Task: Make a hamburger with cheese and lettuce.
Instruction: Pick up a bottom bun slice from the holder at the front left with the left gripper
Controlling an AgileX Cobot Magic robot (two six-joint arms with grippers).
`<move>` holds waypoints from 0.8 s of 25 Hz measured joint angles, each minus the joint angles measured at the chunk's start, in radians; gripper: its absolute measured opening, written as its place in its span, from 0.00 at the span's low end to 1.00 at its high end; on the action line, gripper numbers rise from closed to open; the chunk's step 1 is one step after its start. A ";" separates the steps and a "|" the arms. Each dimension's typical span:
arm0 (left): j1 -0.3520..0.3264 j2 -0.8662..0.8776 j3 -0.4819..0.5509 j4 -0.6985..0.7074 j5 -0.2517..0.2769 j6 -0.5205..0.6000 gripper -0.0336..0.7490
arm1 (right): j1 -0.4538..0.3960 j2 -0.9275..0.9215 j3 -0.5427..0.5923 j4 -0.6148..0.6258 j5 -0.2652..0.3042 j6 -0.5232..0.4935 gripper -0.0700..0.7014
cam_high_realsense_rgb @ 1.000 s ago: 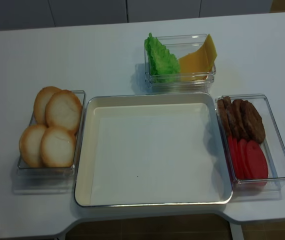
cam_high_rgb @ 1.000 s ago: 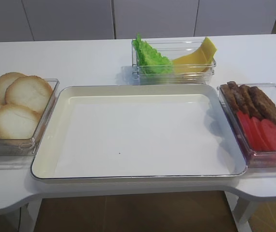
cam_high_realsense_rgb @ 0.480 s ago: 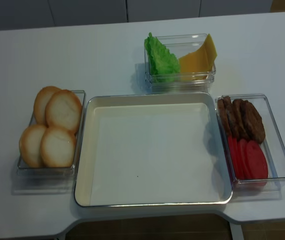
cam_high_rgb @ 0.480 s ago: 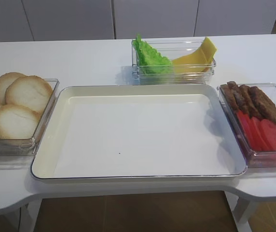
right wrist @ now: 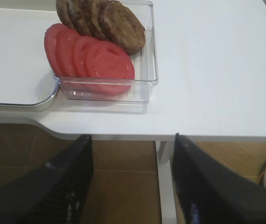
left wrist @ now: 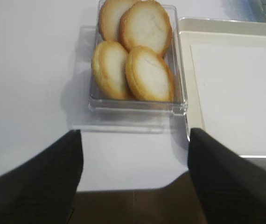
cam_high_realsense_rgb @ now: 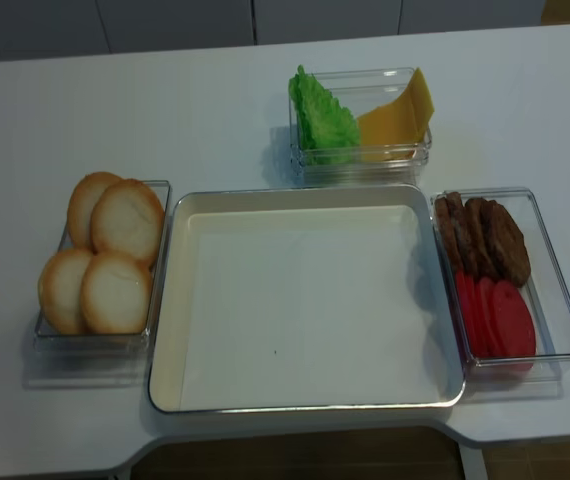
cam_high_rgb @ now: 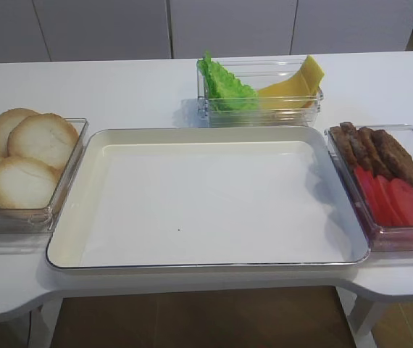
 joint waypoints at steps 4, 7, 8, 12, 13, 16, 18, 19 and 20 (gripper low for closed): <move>0.000 0.153 -0.109 0.000 -0.012 0.000 0.71 | 0.000 0.000 0.000 0.000 0.000 0.000 0.64; 0.000 0.319 -0.229 0.000 -0.010 0.000 0.71 | 0.000 0.000 0.000 0.000 0.000 0.000 0.64; 0.000 0.364 -0.273 0.005 -0.002 0.000 0.71 | 0.000 0.000 0.000 0.000 0.000 0.000 0.64; 0.000 0.562 -0.435 0.026 0.041 0.000 0.71 | 0.000 0.000 0.000 0.000 0.000 0.000 0.64; 0.000 0.610 -0.475 0.028 0.051 0.003 0.71 | 0.000 0.000 0.000 0.000 0.000 0.000 0.64; 0.013 0.739 -0.583 0.026 0.111 0.037 0.71 | 0.000 0.000 0.000 0.000 0.000 0.000 0.64; 0.042 0.817 -0.648 0.000 0.161 0.071 0.71 | 0.000 0.000 0.000 0.000 0.000 0.000 0.64; 0.059 0.856 -0.678 -0.016 0.188 0.100 0.71 | 0.000 0.000 0.000 0.000 0.000 0.000 0.64; 0.080 0.892 -0.703 -0.038 0.204 0.131 0.71 | 0.000 0.000 0.000 0.000 0.000 0.000 0.64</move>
